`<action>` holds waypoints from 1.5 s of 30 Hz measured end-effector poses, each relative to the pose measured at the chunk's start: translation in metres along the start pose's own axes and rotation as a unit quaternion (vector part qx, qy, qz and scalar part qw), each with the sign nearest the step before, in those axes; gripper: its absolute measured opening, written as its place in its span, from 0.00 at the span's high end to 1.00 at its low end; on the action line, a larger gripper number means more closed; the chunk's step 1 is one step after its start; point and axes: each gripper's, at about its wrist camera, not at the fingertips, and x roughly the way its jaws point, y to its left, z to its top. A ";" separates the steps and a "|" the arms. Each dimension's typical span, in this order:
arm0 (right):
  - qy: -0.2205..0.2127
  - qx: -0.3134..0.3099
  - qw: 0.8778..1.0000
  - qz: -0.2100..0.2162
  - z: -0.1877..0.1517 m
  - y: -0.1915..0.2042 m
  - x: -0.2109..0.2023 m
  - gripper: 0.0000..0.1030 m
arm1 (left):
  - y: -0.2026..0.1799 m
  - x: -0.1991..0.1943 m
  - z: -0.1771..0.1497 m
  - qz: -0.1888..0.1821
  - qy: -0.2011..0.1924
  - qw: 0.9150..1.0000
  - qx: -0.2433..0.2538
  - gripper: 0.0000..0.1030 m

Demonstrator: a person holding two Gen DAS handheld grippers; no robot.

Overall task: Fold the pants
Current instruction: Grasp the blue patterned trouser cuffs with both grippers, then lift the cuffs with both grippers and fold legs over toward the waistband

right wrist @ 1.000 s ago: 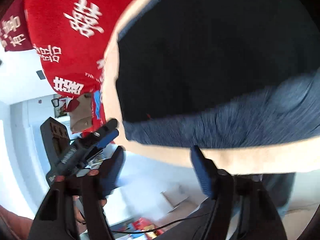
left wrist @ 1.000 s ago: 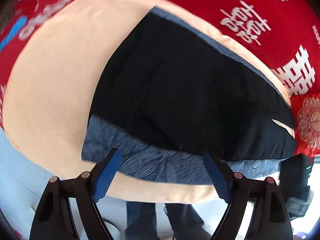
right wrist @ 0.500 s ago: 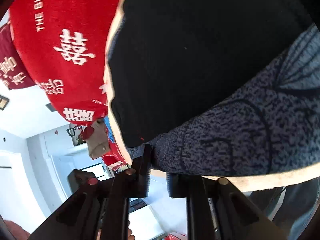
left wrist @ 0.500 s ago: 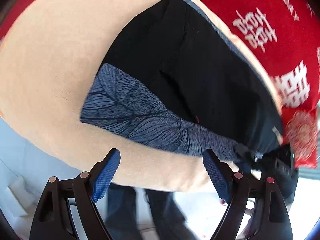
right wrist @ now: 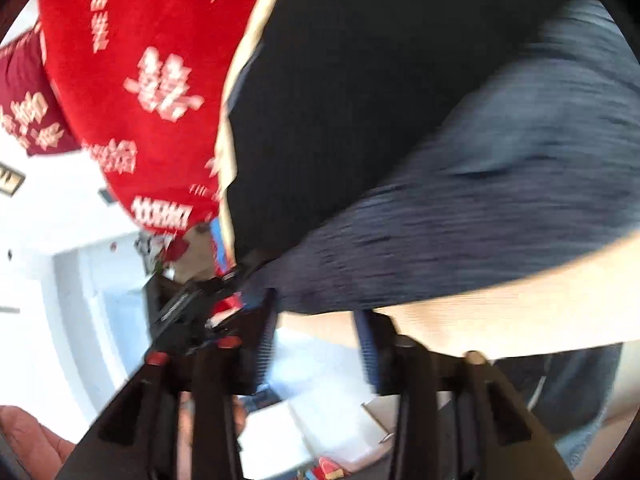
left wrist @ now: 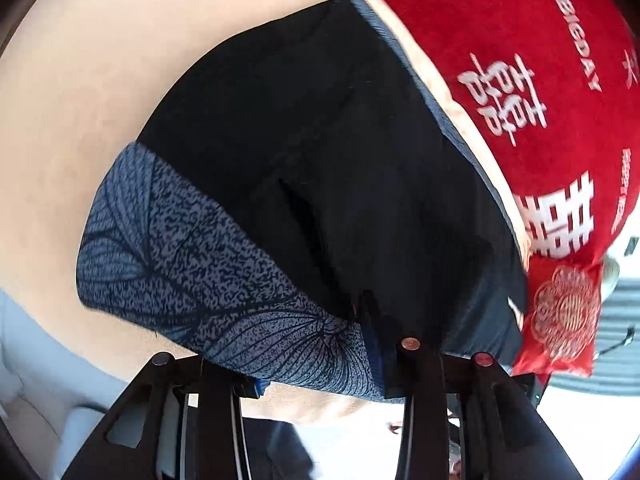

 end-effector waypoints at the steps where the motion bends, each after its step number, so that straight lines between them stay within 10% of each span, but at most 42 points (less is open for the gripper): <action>1: -0.014 0.009 1.000 0.001 -0.001 -0.010 -0.010 0.51 | -0.003 -0.001 0.001 0.003 0.002 1.000 0.010 0.62; 8: -0.101 0.079 0.990 0.067 0.002 -0.059 -0.047 0.51 | -0.009 0.001 0.006 0.027 0.026 0.998 0.056 0.62; 10: -0.122 0.117 0.980 0.106 0.007 -0.071 -0.050 0.69 | -0.011 0.003 0.006 0.041 0.027 0.997 0.066 0.63; 11: -0.135 0.135 0.975 0.111 0.007 -0.073 -0.053 0.94 | -0.012 0.002 0.007 0.045 0.025 0.996 0.069 0.66; 21: -0.082 -0.030 0.996 -0.001 0.045 0.040 -0.105 0.94 | -0.066 -0.046 0.029 0.058 -0.026 0.994 0.085 0.73; 32: 0.028 -0.088 0.994 -0.057 0.233 0.132 -0.066 0.90 | -0.144 -0.009 0.155 0.105 -0.114 0.984 0.088 0.72; 39: 0.069 -0.075 0.984 -0.144 0.337 0.096 0.007 0.90 | -0.138 0.070 0.225 0.210 -0.143 0.964 0.084 0.30; 43: 0.073 -0.067 0.986 -0.131 0.347 0.086 0.013 0.87 | -0.132 0.071 0.235 0.227 -0.144 0.961 0.068 0.28; 45: 0.076 -0.095 0.982 -0.143 0.340 0.098 0.007 0.67 | -0.135 0.062 0.232 0.229 -0.146 0.960 0.068 0.28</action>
